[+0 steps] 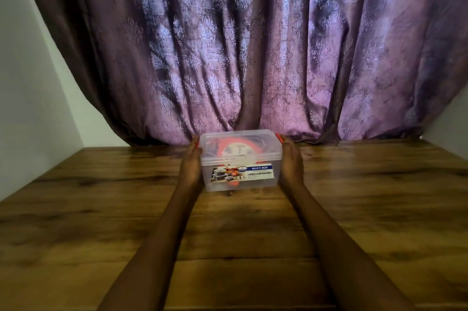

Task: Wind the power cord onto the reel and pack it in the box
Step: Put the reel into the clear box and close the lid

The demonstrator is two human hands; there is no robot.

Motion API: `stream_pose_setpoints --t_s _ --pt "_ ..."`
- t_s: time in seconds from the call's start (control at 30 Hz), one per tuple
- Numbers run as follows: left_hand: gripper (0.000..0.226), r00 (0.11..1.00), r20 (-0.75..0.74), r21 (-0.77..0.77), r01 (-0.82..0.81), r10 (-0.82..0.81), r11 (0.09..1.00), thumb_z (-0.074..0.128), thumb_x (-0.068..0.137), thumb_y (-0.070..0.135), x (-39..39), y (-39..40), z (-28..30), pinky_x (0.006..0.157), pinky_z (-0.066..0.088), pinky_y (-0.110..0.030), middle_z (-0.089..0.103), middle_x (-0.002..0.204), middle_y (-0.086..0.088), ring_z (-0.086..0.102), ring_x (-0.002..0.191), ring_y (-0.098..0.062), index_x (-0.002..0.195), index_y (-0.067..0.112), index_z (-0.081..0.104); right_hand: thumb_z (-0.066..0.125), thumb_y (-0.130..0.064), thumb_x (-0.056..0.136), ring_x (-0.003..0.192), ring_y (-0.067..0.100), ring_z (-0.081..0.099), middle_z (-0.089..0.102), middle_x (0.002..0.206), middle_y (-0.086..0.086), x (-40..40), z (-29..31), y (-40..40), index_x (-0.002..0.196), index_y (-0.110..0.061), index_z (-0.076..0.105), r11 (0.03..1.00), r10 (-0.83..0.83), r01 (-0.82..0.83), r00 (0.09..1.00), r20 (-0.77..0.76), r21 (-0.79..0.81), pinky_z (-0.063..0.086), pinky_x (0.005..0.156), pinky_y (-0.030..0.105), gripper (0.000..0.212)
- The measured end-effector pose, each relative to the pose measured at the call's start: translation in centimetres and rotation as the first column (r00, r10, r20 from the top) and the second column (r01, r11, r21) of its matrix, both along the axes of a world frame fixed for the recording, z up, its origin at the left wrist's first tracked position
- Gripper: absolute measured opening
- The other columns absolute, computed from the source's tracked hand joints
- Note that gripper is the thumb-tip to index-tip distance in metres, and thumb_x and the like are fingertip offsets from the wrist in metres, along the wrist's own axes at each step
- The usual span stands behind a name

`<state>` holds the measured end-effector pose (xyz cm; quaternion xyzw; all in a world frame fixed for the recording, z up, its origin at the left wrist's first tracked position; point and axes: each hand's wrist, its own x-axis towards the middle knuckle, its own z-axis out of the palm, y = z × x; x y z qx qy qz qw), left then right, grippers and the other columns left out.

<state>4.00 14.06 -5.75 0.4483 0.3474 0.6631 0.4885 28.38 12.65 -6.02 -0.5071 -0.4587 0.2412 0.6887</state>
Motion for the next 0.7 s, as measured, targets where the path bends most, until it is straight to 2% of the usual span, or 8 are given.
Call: stream_pose_setpoints --t_s 0.03,0.1,0.2,0.33,0.43,0.53,0.6,0.7 --pt "0.039 0.967 -0.218 0.120 -0.111 0.135 0.987 0.043 0.105 0.031 -0.4 -0.4 -0.3 0.112 0.041 -0.057 0.058 0.142 -0.008 0.054 0.132 -0.031 0.140 0.022 0.055 0.039 -0.038 0.101 0.119 0.030 0.056 0.061 0.127 0.007 0.1 -0.2 -0.4 0.123 -0.018 0.063 0.986 -0.168 0.162 0.969 0.179 0.048 0.044 0.102 0.048 0.039" --pt "0.044 0.755 -0.528 0.407 -0.177 0.389 0.896 0.036 0.106 0.044 -1.1 -1.1 -1.2 0.115 0.039 -0.047 0.058 0.143 -0.001 0.049 0.136 -0.019 0.137 0.021 0.057 0.037 -0.055 0.099 0.116 0.024 0.052 0.059 0.122 0.002 0.4 -0.3 -1.4 0.121 -0.023 0.060 0.938 -0.343 0.274 0.835 0.431 0.214 0.042 0.099 0.043 0.044" --pt "0.047 0.467 -0.695 0.572 -0.100 0.546 0.814 0.038 0.102 0.056 -1.8 -2.1 -1.4 0.114 0.037 -0.036 0.062 0.135 0.002 0.044 0.137 -0.013 0.127 0.025 0.062 0.044 -0.064 0.095 0.119 0.019 0.047 0.055 0.125 -0.002 0.0 -0.6 -2.2 0.124 -0.026 0.056 0.926 -0.375 0.188 0.569 0.732 0.328 0.035 0.096 0.038 0.049" --pt "0.040 0.285 -0.682 0.679 -0.095 0.674 0.728 0.052 0.095 0.054 -3.4 -2.9 -0.3 0.104 0.041 -0.036 0.069 0.116 -0.003 0.053 0.124 -0.022 0.105 0.019 0.068 0.036 -0.064 0.097 0.135 0.021 0.039 0.049 0.142 0.000 -1.9 -1.0 -2.3 0.133 -0.028 0.054 0.945 -0.326 0.190 0.494 0.806 0.265 0.031 0.108 0.042 0.055" --pt "0.039 0.175 -0.645 0.750 -0.043 0.744 0.660 0.056 0.092 0.054 -5.0 -3.0 0.4 0.086 0.049 -0.040 0.060 0.099 -0.003 0.057 0.097 -0.025 0.095 0.016 0.062 0.035 -0.053 0.102 0.141 0.029 0.033 0.041 0.151 0.009 -4.6 -1.1 -1.5 0.143 -0.029 0.050 0.955 -0.281 0.233 0.494 0.823 0.186 0.026 0.113 0.044 0.049" --pt "0.033 0.125 -0.574 0.815 -0.012 0.809 0.580 0.068 0.087 0.046 -7.1 -3.9 0.8 0.070 0.052 -0.043 0.054 0.090 -0.006 0.058 0.081 -0.030 0.095 0.016 0.057 0.048 -0.038 0.103 0.135 0.035 0.040 0.043 0.147 0.017 -8.1 -1.0 -0.5 0.149 -0.023 0.045 0.987 -0.144 0.144 0.552 0.822 0.077 0.035 0.109 0.044 0.049" --pt "0.034 0.039 -0.491 0.871 0.052 0.870 0.489 0.075 0.081 0.035 -9.2 -4.9 0.5 0.062 0.052 -0.040 0.046 0.093 -0.005 0.057 0.076 -0.030 0.102 0.022 0.050 0.045 -0.035 0.104 0.133 0.036 0.044 0.045 0.148 0.018 -11.0 -0.7 0.3 0.152 -0.020 0.040 0.998 -0.052 0.059 0.557 0.829 0.024 0.039 0.107 0.043 0.051" --pt "0.033 -0.126 -0.579 0.815 -0.079 0.805 0.574 0.066 0.087 0.044 -12.9 -6.8 0.2 0.070 0.051 -0.040 0.054 0.099 -0.010 0.059 0.084 -0.034 0.102 0.016 0.057 0.035 -0.039 0.106 0.139 0.029 0.042 0.042 0.154 0.011 -15.7 -0.1 1.4 0.154 -0.024 0.035 0.999 0.041 -0.024 0.550 0.834 -0.034 0.038 0.110 0.043 0.050"
